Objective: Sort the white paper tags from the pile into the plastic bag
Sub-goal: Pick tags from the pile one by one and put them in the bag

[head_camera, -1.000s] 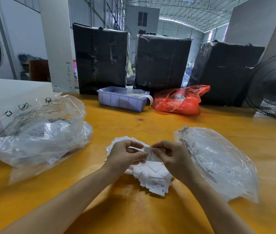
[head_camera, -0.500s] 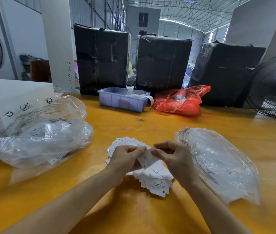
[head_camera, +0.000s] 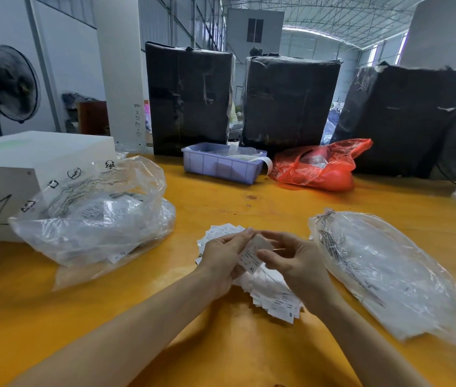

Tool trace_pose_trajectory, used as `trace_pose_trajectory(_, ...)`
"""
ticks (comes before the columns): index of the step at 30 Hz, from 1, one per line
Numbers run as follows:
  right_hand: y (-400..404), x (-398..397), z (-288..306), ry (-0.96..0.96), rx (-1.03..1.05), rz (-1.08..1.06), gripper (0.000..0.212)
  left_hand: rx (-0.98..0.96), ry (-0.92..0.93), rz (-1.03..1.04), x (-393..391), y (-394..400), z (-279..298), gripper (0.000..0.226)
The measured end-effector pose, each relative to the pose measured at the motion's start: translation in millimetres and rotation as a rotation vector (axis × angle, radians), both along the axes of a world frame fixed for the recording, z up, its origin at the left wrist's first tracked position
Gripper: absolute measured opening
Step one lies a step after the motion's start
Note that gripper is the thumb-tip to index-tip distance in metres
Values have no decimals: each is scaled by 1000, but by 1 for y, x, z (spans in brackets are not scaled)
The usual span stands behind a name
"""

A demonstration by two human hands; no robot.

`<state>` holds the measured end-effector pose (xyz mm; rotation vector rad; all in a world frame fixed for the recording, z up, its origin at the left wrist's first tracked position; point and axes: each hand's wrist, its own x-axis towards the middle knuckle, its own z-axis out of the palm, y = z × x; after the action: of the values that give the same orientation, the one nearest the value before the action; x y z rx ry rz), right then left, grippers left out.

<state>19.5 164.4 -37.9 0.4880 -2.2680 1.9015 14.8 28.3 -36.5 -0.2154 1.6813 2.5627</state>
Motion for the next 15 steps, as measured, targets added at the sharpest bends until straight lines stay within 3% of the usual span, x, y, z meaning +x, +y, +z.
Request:
trace_pose_trajectory(4,2,-7,4,21,108,-25,21,-19,18,-88,-3,-6,3,23)
trace_pose_trajectory(9,6,-32,16,-6,183,3,13,-187,66,-81,-12,-20,8,31)
trace_pose_trajectory(12,2,-39,13,-12,146,-11,10,-326,106,-72,-15,-30,4,25)
trace_pose_trajectory(15,-2,-38,4,17,123,-20,23,-459,151,-94,-16,-33,0,13)
